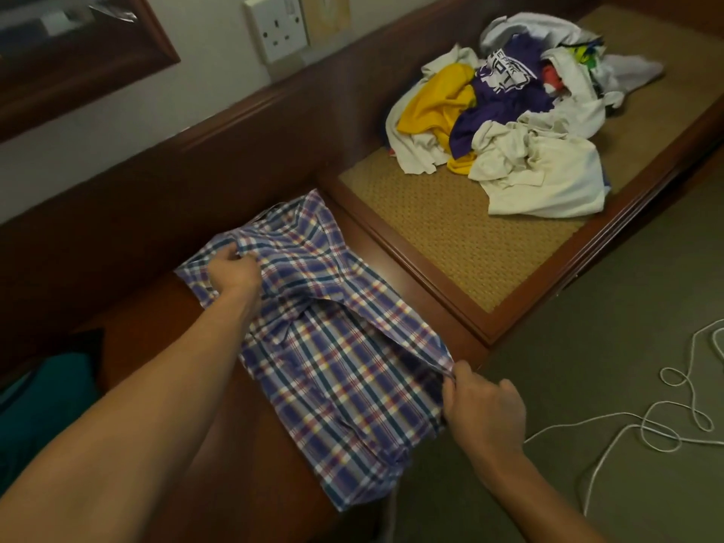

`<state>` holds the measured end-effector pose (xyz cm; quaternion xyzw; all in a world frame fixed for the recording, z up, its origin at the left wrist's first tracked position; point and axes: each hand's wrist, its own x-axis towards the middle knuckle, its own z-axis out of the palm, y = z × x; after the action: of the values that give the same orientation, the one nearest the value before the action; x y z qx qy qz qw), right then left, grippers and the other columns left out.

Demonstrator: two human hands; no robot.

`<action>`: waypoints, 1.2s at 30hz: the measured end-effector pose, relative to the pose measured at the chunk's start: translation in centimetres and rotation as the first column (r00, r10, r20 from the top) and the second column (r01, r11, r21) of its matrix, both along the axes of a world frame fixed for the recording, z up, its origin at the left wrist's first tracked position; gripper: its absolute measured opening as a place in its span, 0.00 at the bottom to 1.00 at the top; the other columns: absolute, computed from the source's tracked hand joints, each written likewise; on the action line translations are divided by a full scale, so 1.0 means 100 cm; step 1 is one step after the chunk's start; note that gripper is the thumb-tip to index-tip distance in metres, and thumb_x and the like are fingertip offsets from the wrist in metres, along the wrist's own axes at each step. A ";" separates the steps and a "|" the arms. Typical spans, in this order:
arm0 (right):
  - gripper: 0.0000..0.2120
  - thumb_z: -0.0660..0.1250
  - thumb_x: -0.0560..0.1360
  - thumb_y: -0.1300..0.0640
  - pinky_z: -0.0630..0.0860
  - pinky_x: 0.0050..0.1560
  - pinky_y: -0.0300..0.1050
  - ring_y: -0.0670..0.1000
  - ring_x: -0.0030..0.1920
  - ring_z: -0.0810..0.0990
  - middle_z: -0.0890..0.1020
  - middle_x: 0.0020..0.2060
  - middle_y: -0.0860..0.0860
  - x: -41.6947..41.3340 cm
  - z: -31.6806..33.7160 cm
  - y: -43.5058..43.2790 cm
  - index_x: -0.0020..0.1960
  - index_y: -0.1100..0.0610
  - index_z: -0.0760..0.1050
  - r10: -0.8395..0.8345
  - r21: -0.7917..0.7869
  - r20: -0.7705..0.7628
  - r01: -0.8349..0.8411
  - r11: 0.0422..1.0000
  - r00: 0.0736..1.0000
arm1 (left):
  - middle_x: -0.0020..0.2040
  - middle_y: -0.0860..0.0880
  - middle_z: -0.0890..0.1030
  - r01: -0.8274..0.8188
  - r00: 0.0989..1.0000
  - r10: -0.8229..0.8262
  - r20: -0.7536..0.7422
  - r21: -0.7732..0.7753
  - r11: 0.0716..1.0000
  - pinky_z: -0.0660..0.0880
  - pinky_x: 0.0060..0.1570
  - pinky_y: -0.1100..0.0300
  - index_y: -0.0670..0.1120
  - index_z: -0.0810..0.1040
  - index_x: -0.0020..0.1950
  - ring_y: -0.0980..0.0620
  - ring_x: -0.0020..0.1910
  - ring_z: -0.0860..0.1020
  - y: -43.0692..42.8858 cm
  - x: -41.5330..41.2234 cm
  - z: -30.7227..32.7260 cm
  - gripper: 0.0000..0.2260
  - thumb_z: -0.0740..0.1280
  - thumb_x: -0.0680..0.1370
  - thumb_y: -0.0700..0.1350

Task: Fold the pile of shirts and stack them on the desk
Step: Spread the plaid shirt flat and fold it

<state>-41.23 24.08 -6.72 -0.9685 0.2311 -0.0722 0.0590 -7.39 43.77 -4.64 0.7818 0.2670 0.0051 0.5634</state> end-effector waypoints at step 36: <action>0.08 0.64 0.82 0.54 0.73 0.41 0.40 0.47 0.46 0.79 0.80 0.51 0.46 0.054 0.006 -0.016 0.60 0.49 0.78 0.038 0.427 -0.115 0.015 0.904 0.993 | 0.60 0.45 0.82 0.628 0.682 -0.715 -0.153 0.623 0.466 0.80 0.57 0.47 0.46 0.78 0.68 0.44 0.54 0.81 -0.028 0.045 0.010 0.16 0.67 0.82 0.47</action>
<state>-35.84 22.44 -6.11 -0.9359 0.2389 0.0389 0.2561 -2.87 40.95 -3.65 0.9609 -0.1176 -0.0774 0.2384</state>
